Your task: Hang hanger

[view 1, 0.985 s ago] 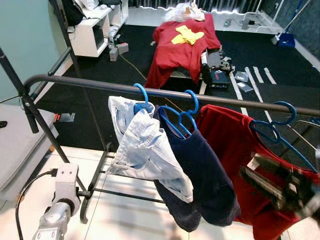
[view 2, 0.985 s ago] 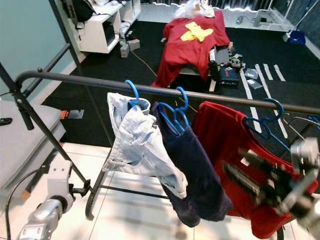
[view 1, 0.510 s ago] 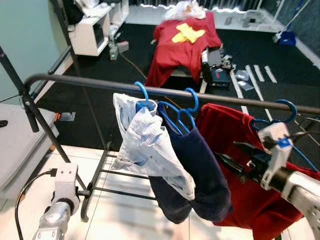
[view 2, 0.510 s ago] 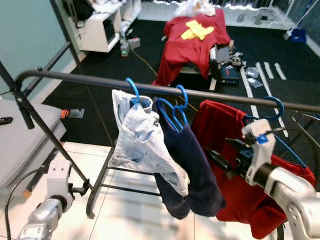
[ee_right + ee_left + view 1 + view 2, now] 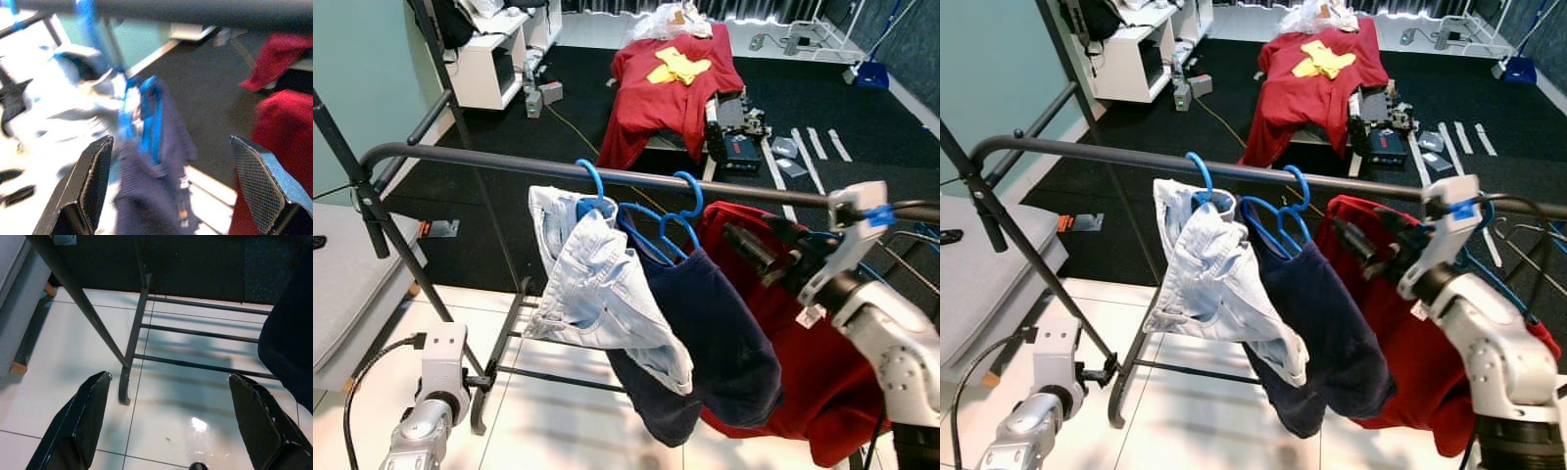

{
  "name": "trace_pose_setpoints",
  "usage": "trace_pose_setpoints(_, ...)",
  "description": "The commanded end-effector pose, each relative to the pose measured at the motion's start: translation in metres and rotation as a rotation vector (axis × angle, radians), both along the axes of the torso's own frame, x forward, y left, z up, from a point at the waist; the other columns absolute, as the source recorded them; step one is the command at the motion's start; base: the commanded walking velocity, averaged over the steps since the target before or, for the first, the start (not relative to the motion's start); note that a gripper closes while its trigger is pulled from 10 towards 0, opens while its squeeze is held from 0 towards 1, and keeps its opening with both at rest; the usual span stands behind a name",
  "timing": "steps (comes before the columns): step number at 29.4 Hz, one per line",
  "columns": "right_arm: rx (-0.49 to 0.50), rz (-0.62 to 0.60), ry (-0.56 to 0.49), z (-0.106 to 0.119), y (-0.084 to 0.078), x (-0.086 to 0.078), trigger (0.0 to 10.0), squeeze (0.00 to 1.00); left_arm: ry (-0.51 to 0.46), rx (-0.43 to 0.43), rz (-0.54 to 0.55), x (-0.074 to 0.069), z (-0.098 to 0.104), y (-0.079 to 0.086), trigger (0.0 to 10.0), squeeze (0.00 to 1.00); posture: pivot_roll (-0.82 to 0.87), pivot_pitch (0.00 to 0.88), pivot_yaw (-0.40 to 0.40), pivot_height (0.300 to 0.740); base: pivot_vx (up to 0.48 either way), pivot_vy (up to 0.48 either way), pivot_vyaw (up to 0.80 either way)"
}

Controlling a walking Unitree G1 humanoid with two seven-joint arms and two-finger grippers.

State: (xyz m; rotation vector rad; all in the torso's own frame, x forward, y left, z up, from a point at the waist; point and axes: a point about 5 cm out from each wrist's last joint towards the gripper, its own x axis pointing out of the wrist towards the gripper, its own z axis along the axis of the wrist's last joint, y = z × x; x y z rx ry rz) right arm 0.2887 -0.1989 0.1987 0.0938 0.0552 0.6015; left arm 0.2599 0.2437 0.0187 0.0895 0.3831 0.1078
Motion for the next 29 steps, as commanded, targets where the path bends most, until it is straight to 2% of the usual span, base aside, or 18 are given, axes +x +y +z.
trace_pose_setpoints(1, -0.023, 0.024, 0.025, -0.005, 0.004, -0.003, 10.0, 0.0, 0.014, -0.014, -0.003, -0.005, -0.006, -0.005, 10.0, 0.0, 0.0, 0.101, -0.02, 0.74, 0.0, 0.0, 0.0)
trace_pose_setpoints(5, -0.062, 0.054, 0.062, -0.012, 0.009, -0.004, 10.0, 0.0, 0.013, -0.015, -0.005, -0.006, -0.006, -0.006, 10.0, 0.0, 0.0, 0.104, -0.023, 0.74, 0.0, 0.0, 0.0)
trace_pose_setpoints(6, -0.143, 0.05, 0.131, -0.024, 0.008, -0.005, 10.0, 0.0, 0.014, -0.017, -0.004, -0.007, -0.006, -0.006, 10.0, 0.0, 0.0, 0.108, -0.026, 0.74, 0.0, 0.0, 0.0)
trace_pose_setpoints(7, -0.169, 0.035, 0.152, -0.027, 0.006, -0.004, 10.0, 0.0, 0.014, -0.018, -0.004, -0.008, -0.006, -0.006, 10.0, 0.0, 0.0, 0.108, -0.026, 0.74, 0.0, 0.0, 0.0)
trace_pose_setpoints(12, -0.24, -0.026, 0.205, -0.035, -0.004, -0.002, 10.0, 0.0, 0.015, -0.018, -0.003, -0.008, -0.007, -0.006, 10.0, 0.0, 0.0, 0.108, -0.026, 0.74, 0.0, 0.0, 0.0)
trace_pose_setpoints(13, -0.274, -0.047, 0.236, -0.039, -0.008, -0.002, 7.8, 0.0, 0.015, -0.019, -0.003, -0.008, -0.007, -0.006, 10.0, 0.0, 0.0, 0.107, -0.029, 0.74, 0.0, 0.0, 0.0)
trace_pose_setpoints(15, -0.274, -0.047, 0.236, -0.039, -0.008, -0.002, 7.8, 0.0, 0.015, -0.019, -0.003, -0.008, -0.007, -0.006, 10.0, 0.0, 0.0, 0.107, -0.029, 0.74, 0.0, 0.0, 0.0)
trace_pose_setpoints(16, -0.308, -0.071, 0.274, -0.044, -0.013, -0.002, 1.3, 0.0, 0.015, -0.019, -0.004, -0.008, -0.007, -0.006, 10.0, 0.0, 0.0, 0.106, -0.029, 0.74, 0.0, 0.0, 0.0)
trace_pose_setpoints(18, -0.308, -0.071, 0.274, -0.044, -0.013, -0.002, 1.3, 0.0, 0.015, -0.019, -0.004, -0.008, -0.007, -0.006, 10.0, 0.0, 0.0, 0.106, -0.029, 0.74, 0.0, 0.0, 0.0)
trace_pose_setpoints(19, -0.317, -0.09, 0.289, -0.045, -0.016, -0.002, 0.0, 0.0, 0.013, -0.02, -0.004, -0.007, -0.006, -0.006, 10.0, 0.0, 0.0, 0.106, -0.03, 0.74, 0.0, 0.0, 0.0)
trace_pose_setpoints(23, -0.312, -0.1, 0.282, -0.044, -0.018, -0.001, 0.0, 0.0, 0.011, -0.02, -0.004, -0.006, -0.005, -0.006, 10.0, 0.0, 0.0, 0.099, -0.029, 0.74, 0.0, 0.0, 0.0)
trace_pose_setpoints(29, -0.279, -0.119, 0.186, -0.029, -0.02, 0.004, 0.0, 0.0, -0.004, -0.017, 0.003, -0.002, -0.001, -0.004, 10.0, 0.0, -0.01, 0.093, -0.029, 0.74, 0.0, 0.0, 0.0)
